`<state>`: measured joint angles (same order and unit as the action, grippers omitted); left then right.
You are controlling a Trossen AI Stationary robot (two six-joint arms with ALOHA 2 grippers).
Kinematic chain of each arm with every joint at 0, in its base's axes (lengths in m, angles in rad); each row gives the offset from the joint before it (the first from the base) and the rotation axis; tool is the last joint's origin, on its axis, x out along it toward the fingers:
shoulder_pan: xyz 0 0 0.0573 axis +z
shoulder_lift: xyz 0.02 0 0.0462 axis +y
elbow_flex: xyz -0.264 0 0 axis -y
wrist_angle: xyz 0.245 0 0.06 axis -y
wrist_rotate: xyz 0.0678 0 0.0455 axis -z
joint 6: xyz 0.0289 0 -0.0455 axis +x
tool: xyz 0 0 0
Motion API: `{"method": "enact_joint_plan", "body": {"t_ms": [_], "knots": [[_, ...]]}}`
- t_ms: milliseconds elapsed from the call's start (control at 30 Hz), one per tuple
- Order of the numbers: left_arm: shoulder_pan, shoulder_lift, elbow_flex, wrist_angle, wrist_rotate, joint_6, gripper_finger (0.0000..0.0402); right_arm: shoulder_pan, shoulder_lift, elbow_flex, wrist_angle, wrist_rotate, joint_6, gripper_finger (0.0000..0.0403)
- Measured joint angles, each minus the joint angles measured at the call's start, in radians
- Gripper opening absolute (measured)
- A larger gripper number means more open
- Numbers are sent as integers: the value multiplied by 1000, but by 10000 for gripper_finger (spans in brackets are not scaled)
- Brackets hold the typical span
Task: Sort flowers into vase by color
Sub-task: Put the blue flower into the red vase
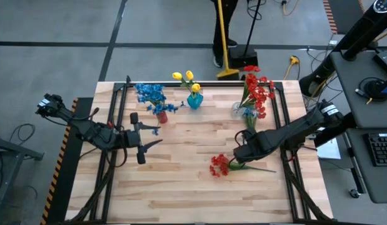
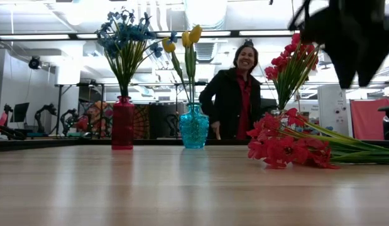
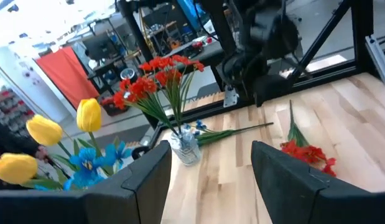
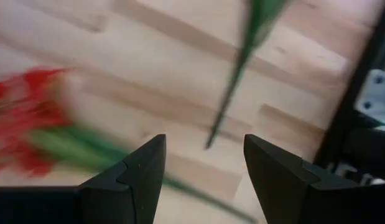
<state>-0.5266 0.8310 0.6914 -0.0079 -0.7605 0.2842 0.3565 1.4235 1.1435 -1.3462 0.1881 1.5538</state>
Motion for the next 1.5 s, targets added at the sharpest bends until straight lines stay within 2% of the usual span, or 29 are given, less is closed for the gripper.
{"method": "enact_joint_plan", "body": {"t_ms": [133,433,533,733,1100,1333,1500], "knots": [[0,0,0,23,0,47,204,-1,0,-122,42,41,26,209],[0,-1,0,92,0,142,204,-58,0,-382,343,188,44,209],[0,-1,0,98,0,155,204,-89,0,-447,396,212,53,208],[2,-1,0,102,0,175,204,-107,-3,-532,486,228,59,172],[5,-1,0,106,0,174,204,-106,-3,-546,536,235,42,23],[5,-1,0,105,0,169,204,-106,-8,-528,509,170,43,15],[5,-1,0,105,0,162,204,-97,-12,-453,365,47,40,14]]}}
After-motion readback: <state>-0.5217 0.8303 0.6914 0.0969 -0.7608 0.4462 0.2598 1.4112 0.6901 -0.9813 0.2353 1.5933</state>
